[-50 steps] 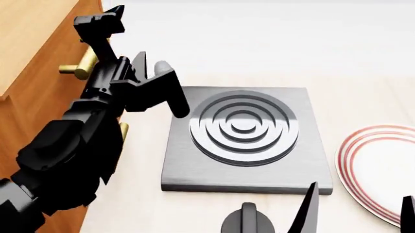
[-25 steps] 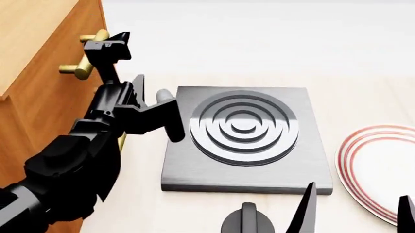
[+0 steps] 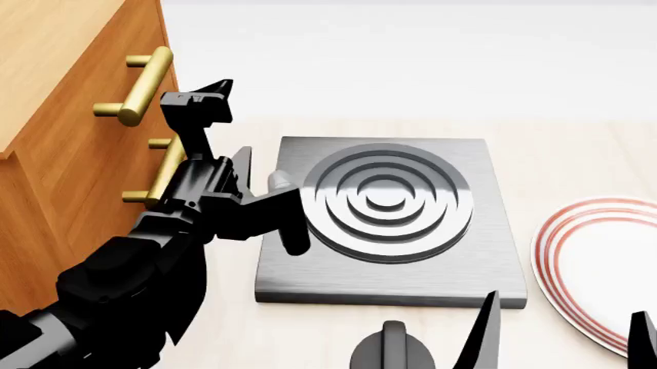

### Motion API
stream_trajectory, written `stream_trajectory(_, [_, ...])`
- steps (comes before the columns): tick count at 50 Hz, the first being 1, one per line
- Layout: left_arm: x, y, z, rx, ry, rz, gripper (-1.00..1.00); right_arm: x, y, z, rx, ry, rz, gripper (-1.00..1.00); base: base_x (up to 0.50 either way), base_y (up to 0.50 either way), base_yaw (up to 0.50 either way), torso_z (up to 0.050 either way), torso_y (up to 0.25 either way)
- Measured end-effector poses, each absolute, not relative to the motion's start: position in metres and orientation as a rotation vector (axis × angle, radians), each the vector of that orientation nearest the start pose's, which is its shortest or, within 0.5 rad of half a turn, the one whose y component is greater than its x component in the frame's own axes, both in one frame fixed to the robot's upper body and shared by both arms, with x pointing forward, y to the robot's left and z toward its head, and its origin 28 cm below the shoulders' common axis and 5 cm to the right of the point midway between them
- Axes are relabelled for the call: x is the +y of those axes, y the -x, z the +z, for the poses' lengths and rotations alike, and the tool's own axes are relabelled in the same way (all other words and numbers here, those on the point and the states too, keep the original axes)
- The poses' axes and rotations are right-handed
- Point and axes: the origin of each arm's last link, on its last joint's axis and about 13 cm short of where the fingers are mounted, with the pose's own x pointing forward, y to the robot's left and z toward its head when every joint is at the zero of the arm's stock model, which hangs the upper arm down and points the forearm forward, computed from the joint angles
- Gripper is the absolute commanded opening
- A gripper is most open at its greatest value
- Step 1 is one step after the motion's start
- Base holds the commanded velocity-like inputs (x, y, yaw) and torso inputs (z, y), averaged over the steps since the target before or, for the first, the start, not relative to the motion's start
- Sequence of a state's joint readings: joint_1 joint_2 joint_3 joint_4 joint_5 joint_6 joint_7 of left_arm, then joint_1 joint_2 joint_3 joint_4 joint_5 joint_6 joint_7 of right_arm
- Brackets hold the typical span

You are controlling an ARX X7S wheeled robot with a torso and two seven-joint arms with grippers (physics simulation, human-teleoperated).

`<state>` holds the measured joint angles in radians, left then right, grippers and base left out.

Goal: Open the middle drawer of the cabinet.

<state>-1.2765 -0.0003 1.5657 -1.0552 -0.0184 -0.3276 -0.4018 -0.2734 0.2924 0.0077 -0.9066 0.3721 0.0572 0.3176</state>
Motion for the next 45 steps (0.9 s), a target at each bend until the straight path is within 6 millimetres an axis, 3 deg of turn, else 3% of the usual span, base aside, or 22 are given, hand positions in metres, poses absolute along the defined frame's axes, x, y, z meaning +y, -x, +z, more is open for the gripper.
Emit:
stream_trajectory(26, [0.150, -0.401, 0.125, -0.094, -1.412, -0.189, 1.00, -0.116, -0.130, 0.153, -0.507, -0.187, -0.035, 1.00, 0.00, 0.00, 0.00, 0.000, 0.000])
stream_trajectory(45, [0.156, -0.399, 0.121, -0.012, -1.412, -0.126, 1.00, -0.116, -0.130, 0.153, -0.507, -0.188, -0.036, 1.00, 0.00, 0.00, 0.00, 0.000, 0.000])
